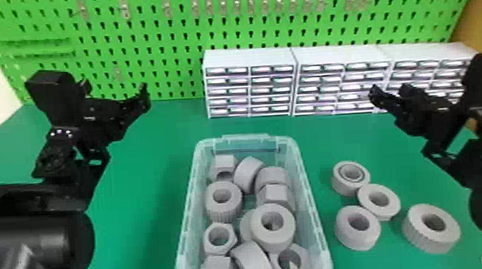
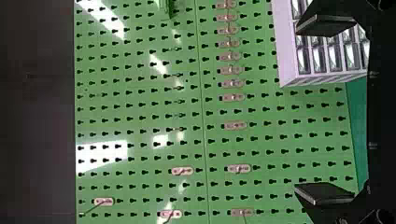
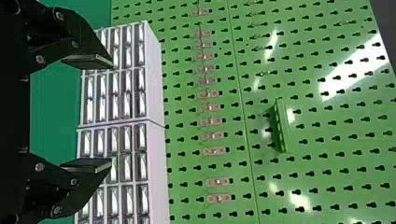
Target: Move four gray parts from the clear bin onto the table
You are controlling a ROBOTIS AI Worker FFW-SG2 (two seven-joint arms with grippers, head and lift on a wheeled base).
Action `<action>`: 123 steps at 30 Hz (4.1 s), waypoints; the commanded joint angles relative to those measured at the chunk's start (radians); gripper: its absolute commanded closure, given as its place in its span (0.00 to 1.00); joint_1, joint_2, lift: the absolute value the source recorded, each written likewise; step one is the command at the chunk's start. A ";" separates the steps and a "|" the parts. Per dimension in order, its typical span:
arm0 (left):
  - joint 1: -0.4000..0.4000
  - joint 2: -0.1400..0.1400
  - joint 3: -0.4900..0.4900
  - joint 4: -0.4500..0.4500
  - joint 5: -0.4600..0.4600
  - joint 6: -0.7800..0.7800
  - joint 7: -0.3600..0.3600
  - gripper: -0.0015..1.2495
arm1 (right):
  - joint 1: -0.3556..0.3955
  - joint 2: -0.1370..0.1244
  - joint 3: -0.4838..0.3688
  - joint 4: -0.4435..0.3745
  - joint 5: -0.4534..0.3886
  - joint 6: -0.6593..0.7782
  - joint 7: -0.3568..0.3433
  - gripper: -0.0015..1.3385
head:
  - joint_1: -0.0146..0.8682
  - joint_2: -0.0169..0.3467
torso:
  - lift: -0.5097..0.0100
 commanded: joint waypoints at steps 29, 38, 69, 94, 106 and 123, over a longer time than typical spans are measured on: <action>-0.003 -0.003 0.002 -0.002 -0.007 -0.008 0.000 0.09 | 0.004 0.006 0.002 -0.002 0.000 -0.009 0.000 0.38 | 0.78 0.14 | 0.89; -0.005 -0.003 0.001 -0.002 -0.018 -0.011 0.000 0.09 | 0.003 0.002 0.002 -0.002 -0.006 -0.014 0.000 0.38 | 0.78 0.14 | 0.89; 0.011 -0.014 0.025 -0.009 -0.009 -0.011 0.000 0.09 | 0.012 0.004 0.002 0.000 -0.015 -0.014 -0.001 0.38 | 0.78 0.14 | 0.89; 0.018 -0.012 0.030 -0.019 -0.010 -0.014 0.000 0.09 | 0.015 0.018 0.032 0.005 -0.017 -0.014 -0.003 0.38 | 0.78 0.14 | 0.89; 0.014 -0.012 0.030 -0.019 -0.013 -0.014 0.000 0.09 | 0.012 0.009 0.031 0.005 -0.017 -0.014 -0.003 0.38 | 0.78 0.14 | 0.89; 0.005 -0.010 0.030 -0.019 -0.021 -0.016 0.000 0.09 | -0.019 0.009 0.049 0.014 -0.026 -0.015 -0.005 0.38 | 0.78 0.14 | 0.89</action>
